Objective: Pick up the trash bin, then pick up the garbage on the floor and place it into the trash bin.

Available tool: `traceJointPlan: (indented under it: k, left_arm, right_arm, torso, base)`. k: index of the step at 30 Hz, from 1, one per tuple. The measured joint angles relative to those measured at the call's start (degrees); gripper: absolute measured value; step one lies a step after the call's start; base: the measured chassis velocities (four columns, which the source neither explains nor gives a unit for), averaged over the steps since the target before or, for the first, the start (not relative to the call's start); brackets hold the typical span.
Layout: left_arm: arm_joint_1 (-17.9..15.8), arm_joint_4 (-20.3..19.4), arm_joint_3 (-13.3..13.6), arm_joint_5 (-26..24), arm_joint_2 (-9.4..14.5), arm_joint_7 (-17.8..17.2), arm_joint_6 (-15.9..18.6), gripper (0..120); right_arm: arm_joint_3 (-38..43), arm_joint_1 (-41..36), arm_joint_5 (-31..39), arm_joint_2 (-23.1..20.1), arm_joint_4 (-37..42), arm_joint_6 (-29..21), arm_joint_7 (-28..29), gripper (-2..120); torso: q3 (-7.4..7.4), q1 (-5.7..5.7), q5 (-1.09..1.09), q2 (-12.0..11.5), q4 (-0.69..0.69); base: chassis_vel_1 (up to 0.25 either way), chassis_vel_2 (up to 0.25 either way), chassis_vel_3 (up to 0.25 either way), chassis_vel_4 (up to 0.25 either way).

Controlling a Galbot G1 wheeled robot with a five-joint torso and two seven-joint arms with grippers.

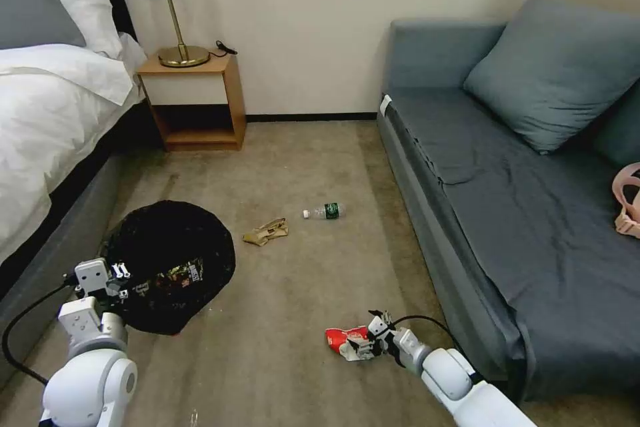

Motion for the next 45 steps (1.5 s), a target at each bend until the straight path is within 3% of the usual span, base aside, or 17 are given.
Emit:
traceJointPlan:
  k: [29, 45]
  left_arm:
    - [0.7, 0.2, -0.4, -0.8, -0.2, -0.1, -1.0, 5]
    - [0.6, 1.3, -0.5, -0.8, -0.3, 0.0, -1.9, 5]
  right_arm:
    - [-0.2, -2.3, -4.6, 0.7, -2.5, 1.5, -1.0, 100]
    - [-0.7, 0.6, -5.7, 2.1, -7.9, 2.7, -2.1, 99]
  torso:
    - [0.00, 0.00, 0.00, 0.0, 0.00]
    - [0.00, 0.00, 0.00, 0.0, 0.01]
  base:
    - [0.000, 0.000, 0.000, 0.000]
    - [0.000, 0.000, 0.000, 0.000]
